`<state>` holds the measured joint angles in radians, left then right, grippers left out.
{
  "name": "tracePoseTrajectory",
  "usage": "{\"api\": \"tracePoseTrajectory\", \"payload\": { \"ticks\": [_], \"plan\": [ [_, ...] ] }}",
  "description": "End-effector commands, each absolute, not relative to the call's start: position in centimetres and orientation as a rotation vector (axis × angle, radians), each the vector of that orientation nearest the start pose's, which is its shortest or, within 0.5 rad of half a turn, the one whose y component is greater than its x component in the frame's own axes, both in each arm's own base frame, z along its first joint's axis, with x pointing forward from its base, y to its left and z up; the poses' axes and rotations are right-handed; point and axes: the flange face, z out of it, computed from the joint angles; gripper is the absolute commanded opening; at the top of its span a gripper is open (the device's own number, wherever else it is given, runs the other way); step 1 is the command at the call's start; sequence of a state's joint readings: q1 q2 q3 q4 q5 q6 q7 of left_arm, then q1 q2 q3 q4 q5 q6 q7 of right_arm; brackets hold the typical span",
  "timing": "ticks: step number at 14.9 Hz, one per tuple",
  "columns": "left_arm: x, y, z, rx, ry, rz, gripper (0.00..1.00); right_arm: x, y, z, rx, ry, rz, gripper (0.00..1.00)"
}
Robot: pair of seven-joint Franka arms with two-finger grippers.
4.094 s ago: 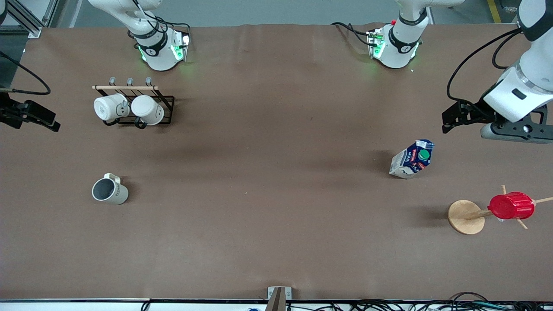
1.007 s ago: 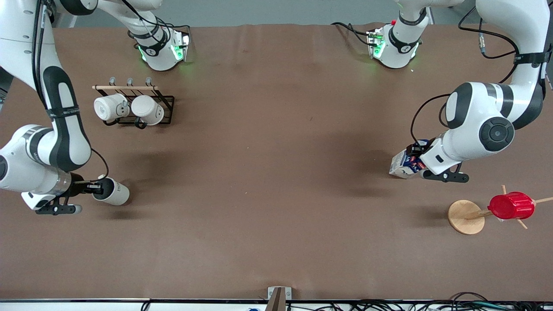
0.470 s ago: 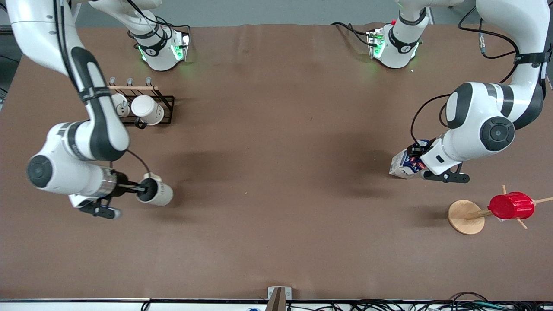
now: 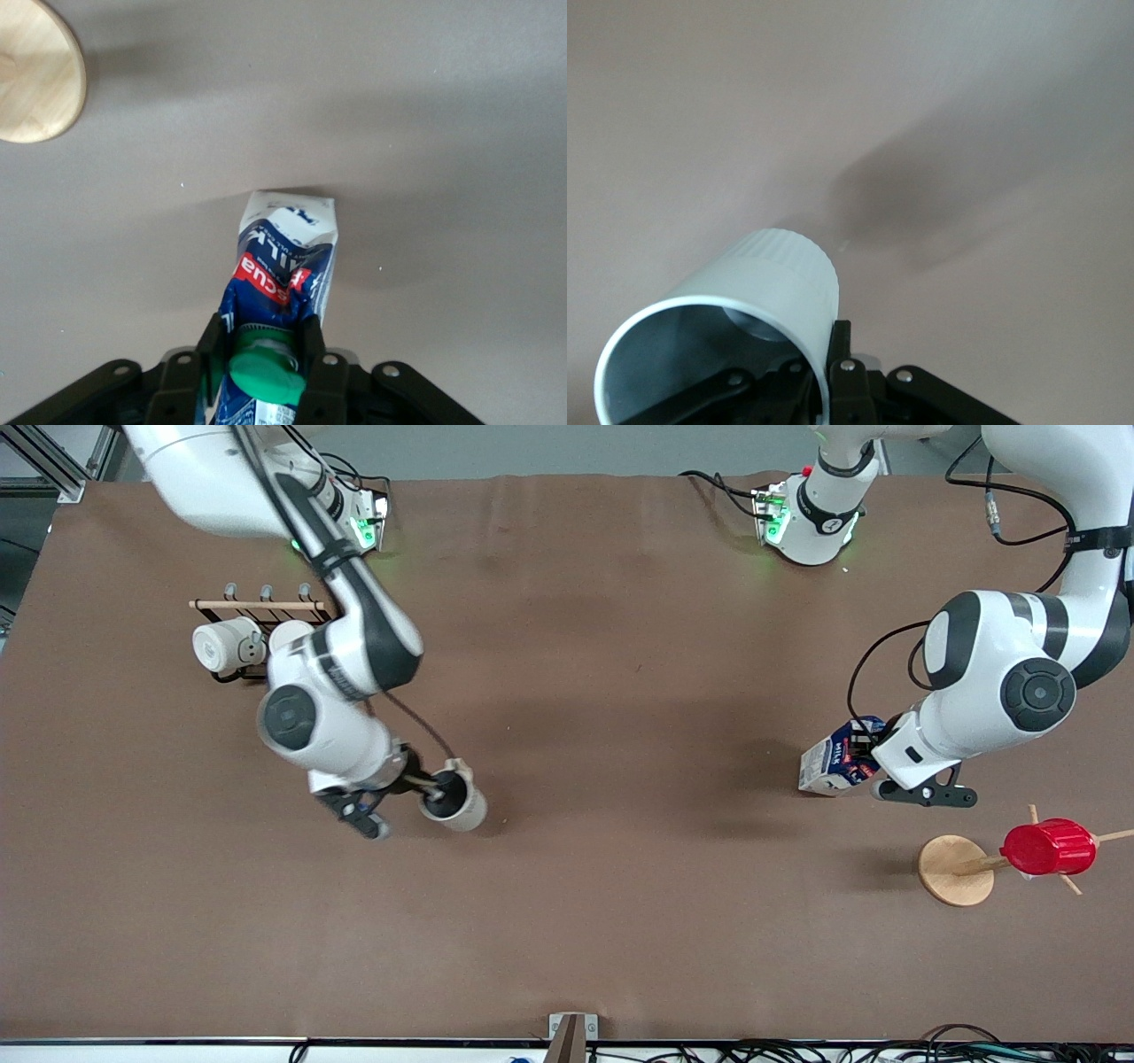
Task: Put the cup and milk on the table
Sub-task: 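Carry the grey mug and milk carton toward the table middle with both grippers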
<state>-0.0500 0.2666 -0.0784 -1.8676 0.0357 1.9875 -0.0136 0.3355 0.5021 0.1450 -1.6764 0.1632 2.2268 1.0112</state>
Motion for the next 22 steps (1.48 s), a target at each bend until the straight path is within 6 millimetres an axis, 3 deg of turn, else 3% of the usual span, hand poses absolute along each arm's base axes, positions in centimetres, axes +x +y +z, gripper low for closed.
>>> {"api": "tracePoseTrajectory", "payload": {
  "ticks": [1,5,7,9,12,15,16,18,19,20,22],
  "plan": [
    [61.0,-7.3,36.9,-3.094,0.232,0.198,0.25,57.8,35.3,31.4,-2.76,1.082,0.143,0.0],
    [62.1,-8.1,38.3,-3.098,0.242,0.145,0.11,54.5,40.4,29.1,-2.76,1.163,0.198,0.0],
    [62.9,-8.8,40.3,-3.102,0.249,0.088,0.1,52.8,42.5,27.9,-2.765,1.18,0.215,0.0],
    [63.4,-10.8,42.7,-3.102,0.277,0.054,0.1,51.4,44.4,26.5,-2.766,1.206,0.211,0.0],
    [63.5,-16.0,44.6,-3.109,0.296,0.032,0.1,50.6,45.6,25.2,-2.768,1.218,0.18,0.02],
    [61.9,-22.4,44.2,-3.11,0.337,0.044,0.1,49.3,47.0,24.0,-2.795,1.18,0.157,0.07],
    [61.1,-24.7,44.0,-3.108,0.348,0.049,0.1,49.3,47.0,24.0,-2.798,1.173,0.15,0.15],
    [59.8,-29.2,42.7,-3.106,0.309,0.071,0.1,49.3,47.0,23.9,-2.807,1.163,0.138,0.58],
    [59.3,-32.0,42.5,-3.107,0.306,0.076,0.1,49.3,47.0,23.9,-2.81,1.164,0.141,0.84],
    [58.9,-34.2,41.7,-3.09,0.308,0.13,0.1,49.2,47.0,24.0,-2.816,1.161,0.145,0.99],
    [58.5,-38.2,40.7,-3.081,0.27,0.196,0.1,49.7,46.3,26.0,-2.82,1.163,0.141,1.0]
  ]
}}
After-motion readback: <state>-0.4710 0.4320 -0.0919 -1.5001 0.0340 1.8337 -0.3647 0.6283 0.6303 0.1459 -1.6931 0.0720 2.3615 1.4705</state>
